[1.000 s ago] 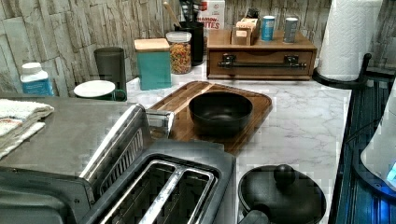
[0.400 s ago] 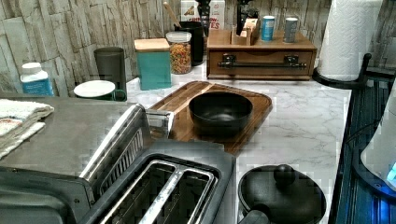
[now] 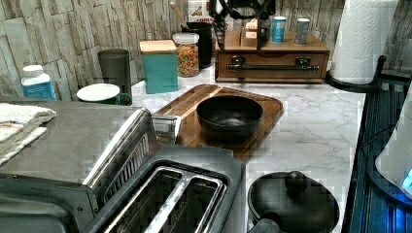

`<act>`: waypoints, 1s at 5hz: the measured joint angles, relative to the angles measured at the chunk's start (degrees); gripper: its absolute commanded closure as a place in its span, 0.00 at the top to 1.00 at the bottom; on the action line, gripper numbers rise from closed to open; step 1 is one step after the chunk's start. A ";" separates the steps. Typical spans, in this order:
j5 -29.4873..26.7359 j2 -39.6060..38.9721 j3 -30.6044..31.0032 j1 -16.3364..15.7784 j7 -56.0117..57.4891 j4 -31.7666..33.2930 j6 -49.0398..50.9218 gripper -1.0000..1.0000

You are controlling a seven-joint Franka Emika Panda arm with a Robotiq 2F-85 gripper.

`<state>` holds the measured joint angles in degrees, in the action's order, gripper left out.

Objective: Pick up the bowl.

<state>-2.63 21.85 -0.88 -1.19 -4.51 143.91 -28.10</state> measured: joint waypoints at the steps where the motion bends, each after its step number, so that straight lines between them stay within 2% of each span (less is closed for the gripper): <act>1: 0.15 0.20 -0.46 0.05 -0.03 3.69 -0.14 1.00; 3: 0.11 -5.71 -0.48 0.06 -0.02 6.04 -10.39 1.00; 4: -0.88 -9.83 -1.46 0.06 -0.02 6.27 -12.18 1.00; 5: -1.01 -10.38 -2.47 1.14 -0.02 7.83 -10.42 1.00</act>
<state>-3.64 11.47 -3.35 -0.05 -4.54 151.74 -38.52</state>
